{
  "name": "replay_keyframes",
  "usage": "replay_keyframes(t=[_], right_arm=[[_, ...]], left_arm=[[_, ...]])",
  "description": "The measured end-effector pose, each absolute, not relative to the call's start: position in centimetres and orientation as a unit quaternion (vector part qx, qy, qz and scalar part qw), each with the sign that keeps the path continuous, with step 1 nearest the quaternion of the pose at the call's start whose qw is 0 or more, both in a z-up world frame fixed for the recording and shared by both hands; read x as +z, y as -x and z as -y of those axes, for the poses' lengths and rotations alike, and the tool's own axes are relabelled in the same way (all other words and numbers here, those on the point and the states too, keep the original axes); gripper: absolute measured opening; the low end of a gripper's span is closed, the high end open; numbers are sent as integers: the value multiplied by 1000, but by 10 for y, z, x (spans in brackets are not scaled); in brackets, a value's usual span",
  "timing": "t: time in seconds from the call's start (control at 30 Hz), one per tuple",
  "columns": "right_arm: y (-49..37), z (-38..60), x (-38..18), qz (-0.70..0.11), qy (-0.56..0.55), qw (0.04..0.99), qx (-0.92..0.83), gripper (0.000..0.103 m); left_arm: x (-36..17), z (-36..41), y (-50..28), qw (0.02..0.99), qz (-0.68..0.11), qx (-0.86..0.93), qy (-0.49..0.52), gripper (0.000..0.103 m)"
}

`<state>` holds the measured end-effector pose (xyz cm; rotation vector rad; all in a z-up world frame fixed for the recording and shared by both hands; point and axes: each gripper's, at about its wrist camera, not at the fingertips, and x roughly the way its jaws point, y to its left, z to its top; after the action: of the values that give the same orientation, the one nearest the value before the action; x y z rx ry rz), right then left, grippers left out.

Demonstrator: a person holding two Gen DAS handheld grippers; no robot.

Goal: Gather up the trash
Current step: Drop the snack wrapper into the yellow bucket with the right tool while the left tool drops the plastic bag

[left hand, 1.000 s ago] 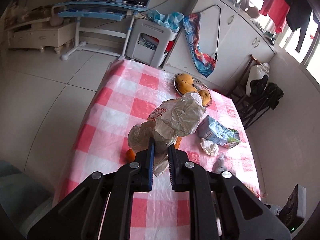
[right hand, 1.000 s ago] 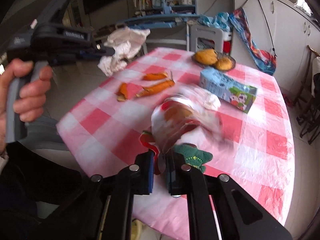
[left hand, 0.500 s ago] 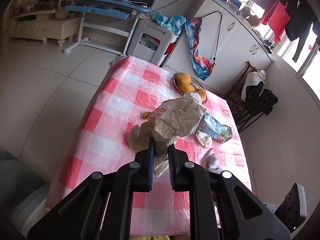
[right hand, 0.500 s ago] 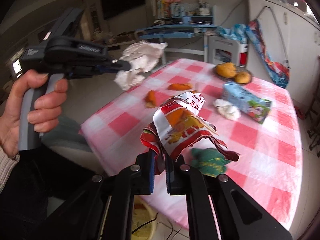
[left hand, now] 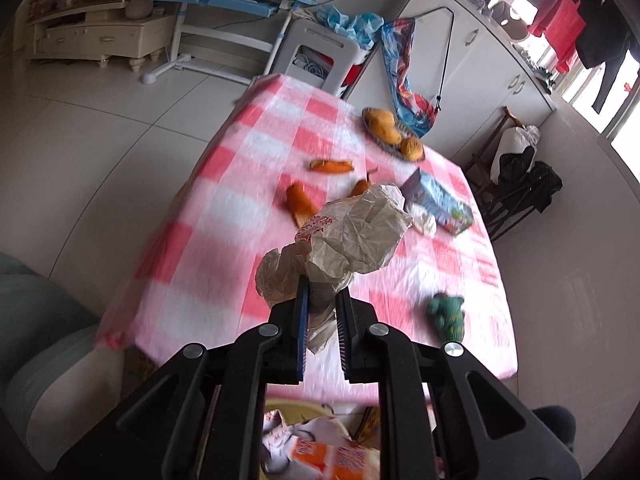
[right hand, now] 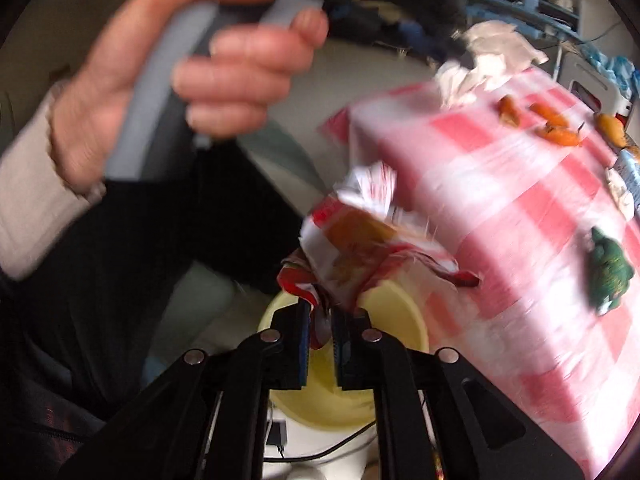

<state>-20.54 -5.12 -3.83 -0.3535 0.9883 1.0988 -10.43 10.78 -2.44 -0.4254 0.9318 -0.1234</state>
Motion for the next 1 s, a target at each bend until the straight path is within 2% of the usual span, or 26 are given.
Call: replay_keyframes(t=[0.07, 0.13, 0.2, 0.67, 0.87, 0.9, 0.97, 1.0], right_arm=[[211, 48, -46, -457, 173, 722, 490, 14], [213, 48, -50, -460, 184, 728, 474, 26], [211, 52, -50, -460, 179, 736, 463, 55], [206, 91, -13, -404, 117, 824, 379, 80], [205, 103, -5, -391, 98, 847, 348, 81], [204, 107, -3, -392, 94, 848, 343, 81], [202, 112, -4, -394, 84, 852, 333, 81], [202, 115, -4, -396, 79, 854, 328, 81]], left_arm=[[-28, -104, 114, 869, -451, -61, 197, 13], [-31, -99, 124, 867, -456, -63, 190, 13], [-33, -95, 130, 866, -460, -64, 183, 13], [-58, -65, 190, 839, -514, -85, 157, 13], [-92, -46, 220, 804, -574, -72, 139, 14], [-94, -45, 221, 801, -580, -70, 133, 16], [-92, -47, 225, 807, -574, -58, 129, 37], [-90, -48, 225, 812, -568, -51, 126, 41]])
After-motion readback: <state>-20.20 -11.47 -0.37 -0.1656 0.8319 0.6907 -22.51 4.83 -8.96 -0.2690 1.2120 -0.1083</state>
